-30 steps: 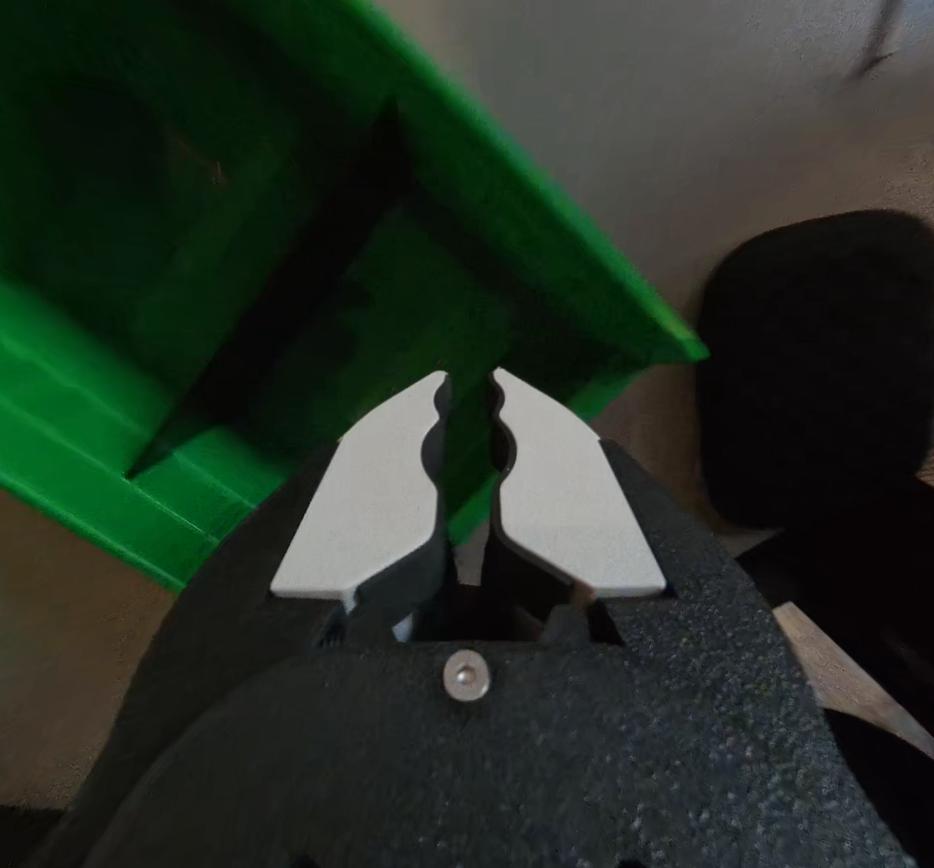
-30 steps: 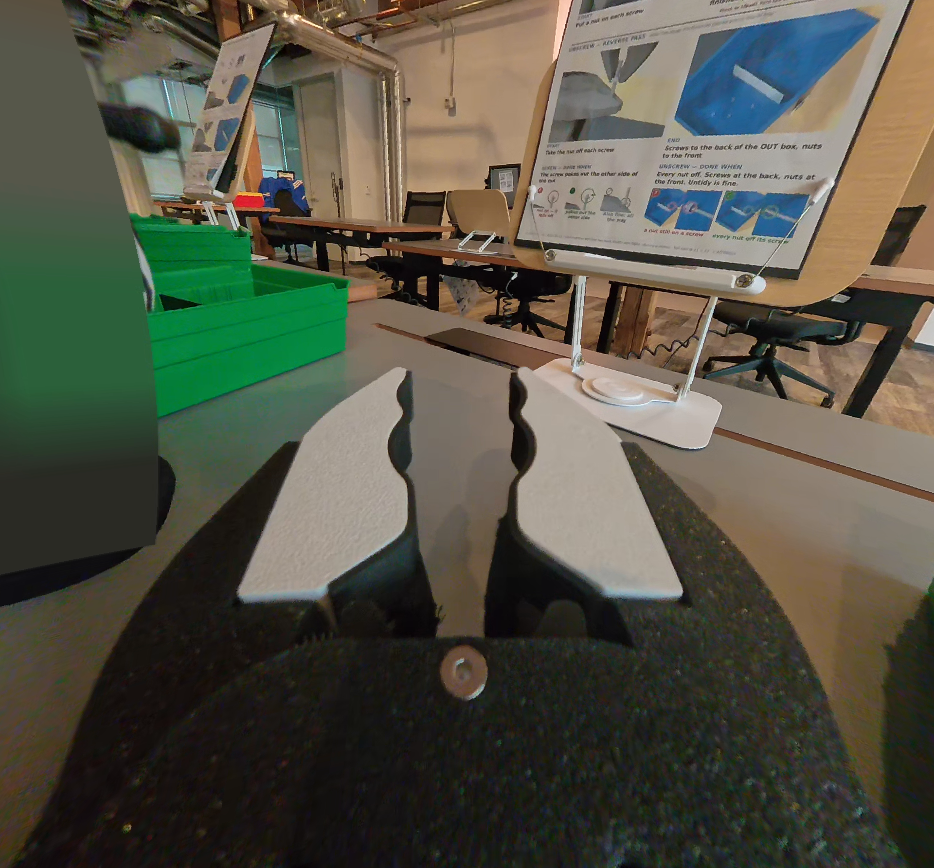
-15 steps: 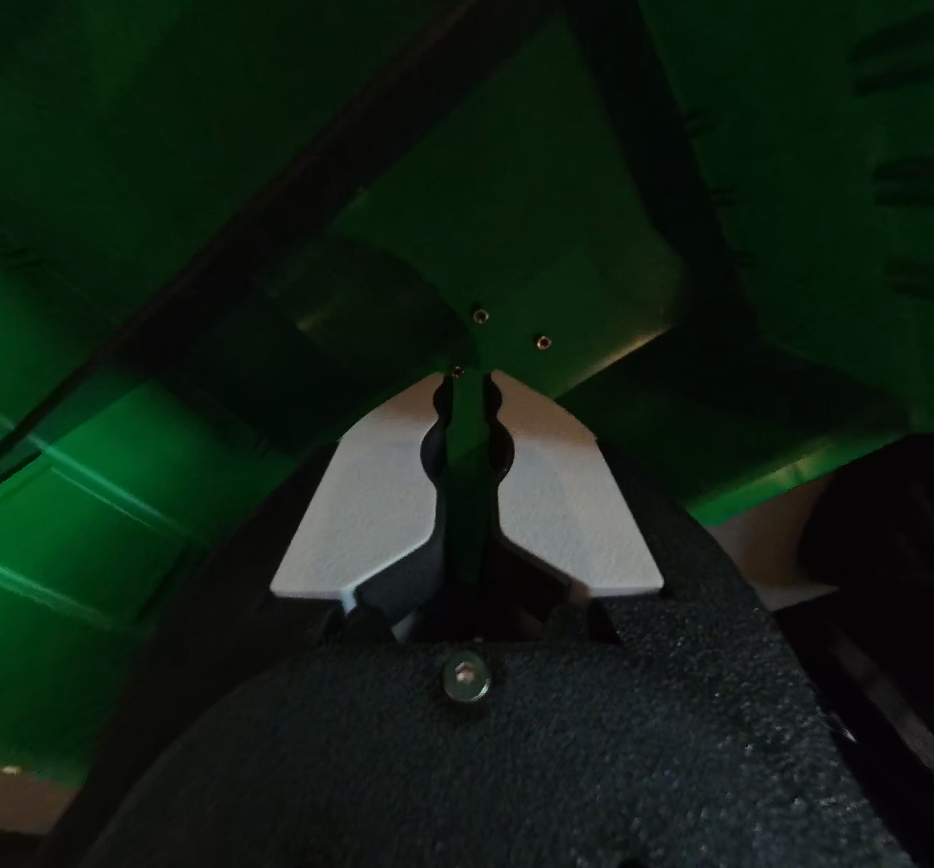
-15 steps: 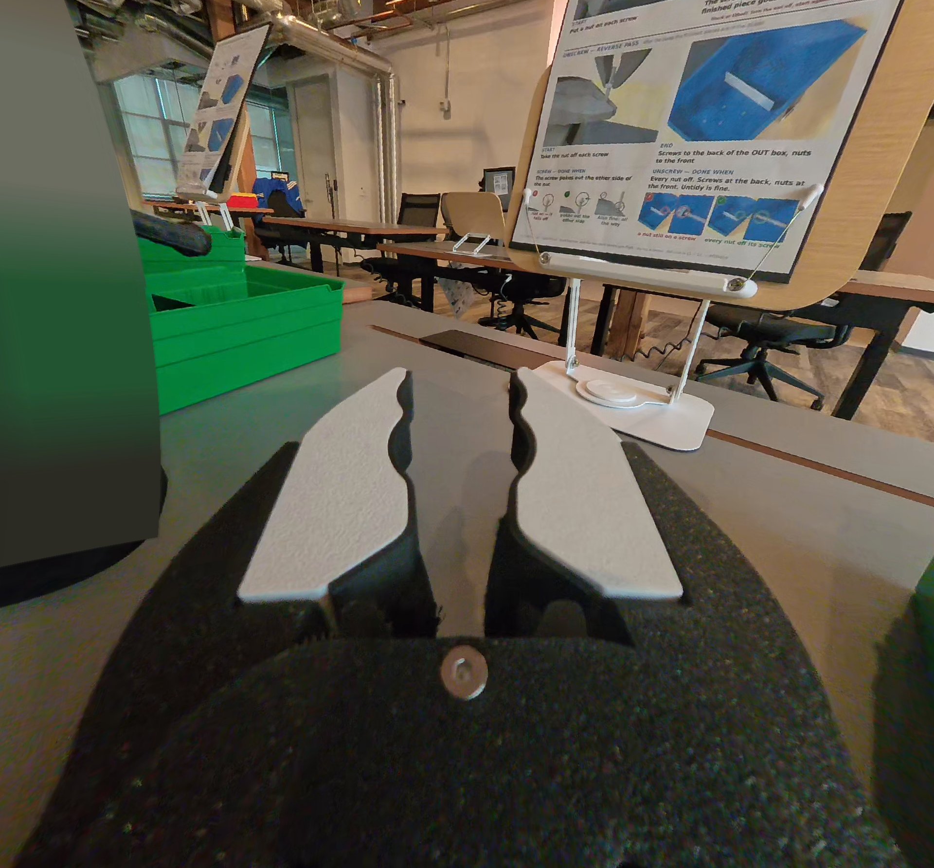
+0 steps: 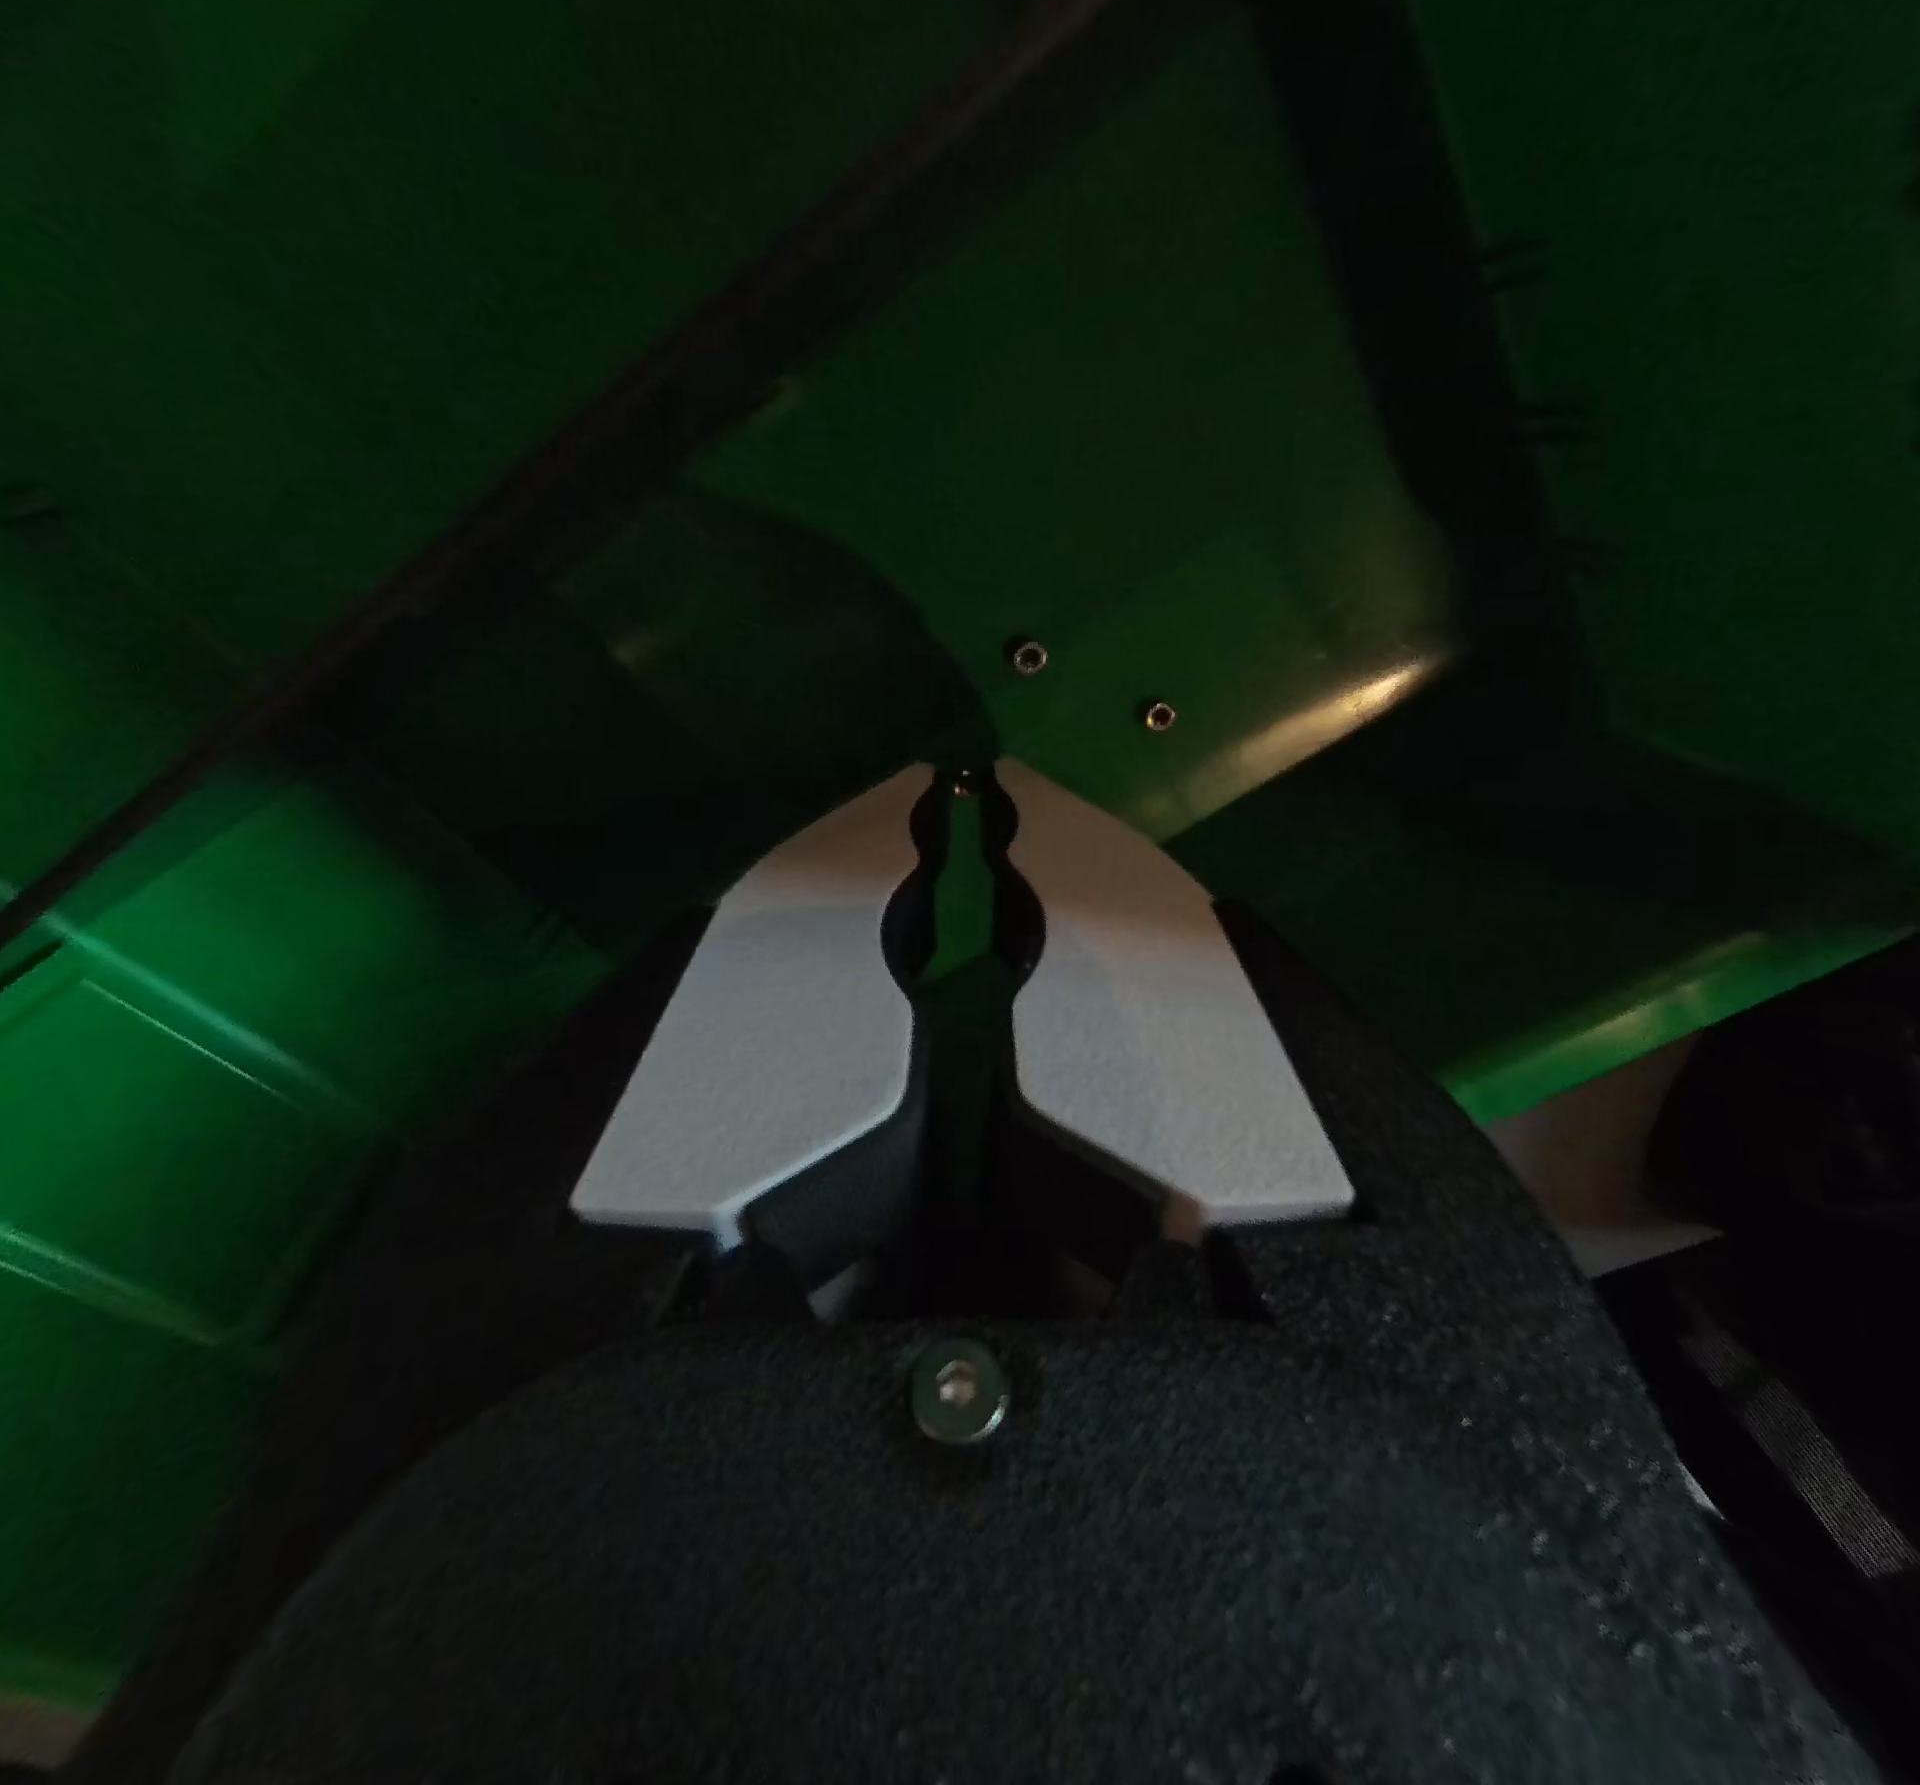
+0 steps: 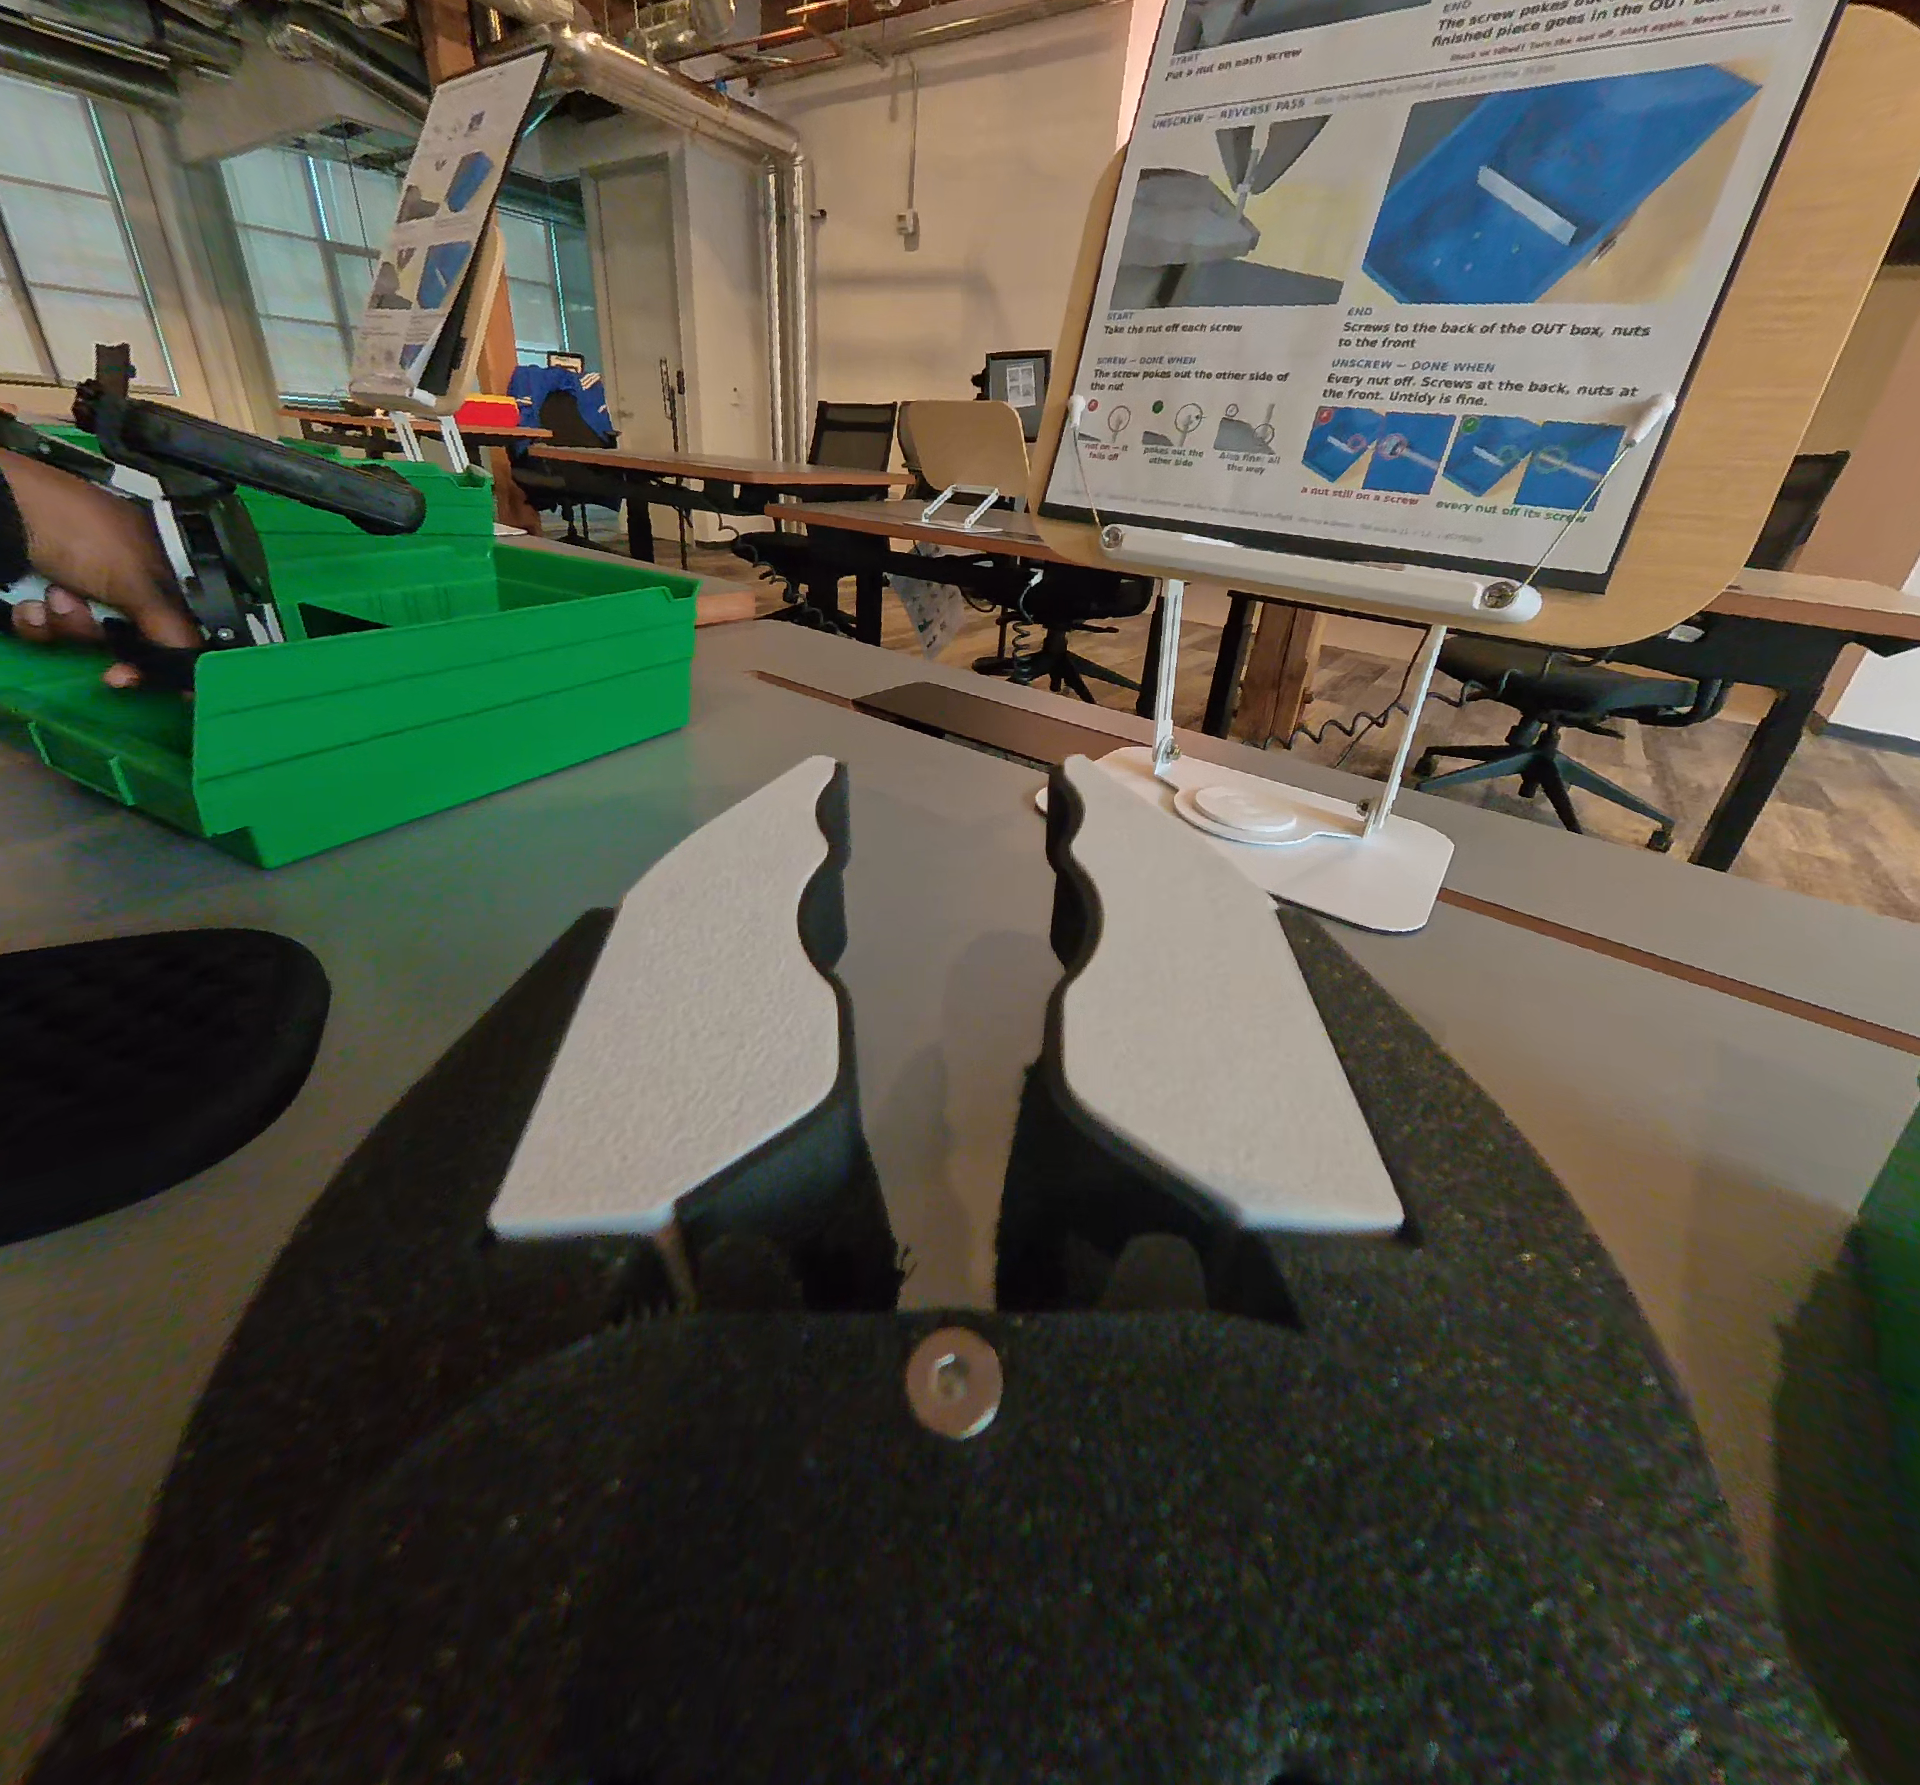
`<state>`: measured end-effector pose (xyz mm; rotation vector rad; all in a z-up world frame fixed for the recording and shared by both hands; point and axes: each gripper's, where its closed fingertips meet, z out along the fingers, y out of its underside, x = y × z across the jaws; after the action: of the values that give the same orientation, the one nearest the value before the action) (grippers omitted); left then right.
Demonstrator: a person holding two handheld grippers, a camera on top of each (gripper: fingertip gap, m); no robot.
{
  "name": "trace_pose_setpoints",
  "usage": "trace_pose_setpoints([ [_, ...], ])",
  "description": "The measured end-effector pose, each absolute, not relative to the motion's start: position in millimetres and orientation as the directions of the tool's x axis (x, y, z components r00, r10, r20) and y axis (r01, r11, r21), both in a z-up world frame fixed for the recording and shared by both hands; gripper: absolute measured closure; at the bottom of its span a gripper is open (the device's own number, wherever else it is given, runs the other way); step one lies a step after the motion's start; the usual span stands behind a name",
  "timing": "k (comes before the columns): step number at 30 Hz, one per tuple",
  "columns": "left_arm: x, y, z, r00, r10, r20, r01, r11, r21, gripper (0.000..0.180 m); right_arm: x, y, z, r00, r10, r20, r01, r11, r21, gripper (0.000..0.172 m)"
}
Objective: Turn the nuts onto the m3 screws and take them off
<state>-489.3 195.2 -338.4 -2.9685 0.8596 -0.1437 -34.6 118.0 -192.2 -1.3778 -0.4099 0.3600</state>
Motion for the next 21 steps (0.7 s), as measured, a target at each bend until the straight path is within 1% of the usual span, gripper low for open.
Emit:
trace_pose_setpoints([
  [3, -491.6, 192.6, -337.2, 0.837, -0.543, 0.065, -0.540, -0.840, -0.057, 0.176, -34.5, 118.0, -191.7, 0.876, 0.479, 0.065, -0.013, 0.158, -0.987, 0.137],
  [5, -490.9, 194.7, -326.1, 0.838, -0.545, 0.038, -0.541, -0.837, -0.079, 0.176, -35.1, 117.8, -191.7, 0.874, 0.481, 0.066, -0.012, 0.158, -0.987, 0.137],
  [7, -482.0, 199.1, -299.0, 0.825, -0.564, -0.014, -0.561, -0.816, -0.139, 0.176, -35.7, 117.5, -191.5, 0.873, 0.482, 0.070, -0.010, 0.161, -0.987, 0.137],
  [9, -455.3, 201.2, -260.4, 0.784, -0.617, -0.067, -0.613, -0.754, -0.235, 0.176, -35.9, 117.5, -191.4, 0.872, 0.485, 0.067, -0.012, 0.159, -0.987, 0.137],
  [11, -403.9, 194.0, -222.3, 0.692, -0.715, -0.098, -0.698, -0.628, -0.344, 0.176, -35.6, 118.0, -192.0, 0.873, 0.483, 0.068, -0.010, 0.157, -0.988, 0.136],
  [13, -339.2, 175.5, -202.9, 0.551, -0.826, -0.120, -0.787, -0.466, -0.404, 0.176, -34.8, 118.1, -191.4, 0.874, 0.481, 0.064, -0.015, 0.158, -0.987, 0.137],
  [15, -275.9, 150.6, -213.0, 0.389, -0.912, -0.128, -0.863, -0.313, -0.396, 0.176, -32.6, 118.7, -191.1, 0.878, 0.475, 0.055, -0.023, 0.157, -0.987, 0.137],
  [17, -221.3, 126.7, -244.1, 0.253, -0.963, -0.089, -0.907, -0.205, -0.367, 0.176, -29.0, 119.2, -189.9, 0.884, 0.466, 0.041, -0.038, 0.158, -0.987, 0.137],
  [19, -187.0, 114.5, -281.4, 0.184, -0.981, -0.054, -0.937, -0.159, -0.310, 0.176, -25.7, 119.4, -188.7, 0.889, 0.458, 0.028, -0.051, 0.160, -0.986, 0.137],
  [21, -167.1, 110.3, -310.7, 0.169, -0.986, -0.017, -0.950, -0.158, -0.270, 0.176, -23.3, 119.3, -187.5, 0.891, 0.453, 0.018, -0.062, 0.162, -0.985, 0.137],
])
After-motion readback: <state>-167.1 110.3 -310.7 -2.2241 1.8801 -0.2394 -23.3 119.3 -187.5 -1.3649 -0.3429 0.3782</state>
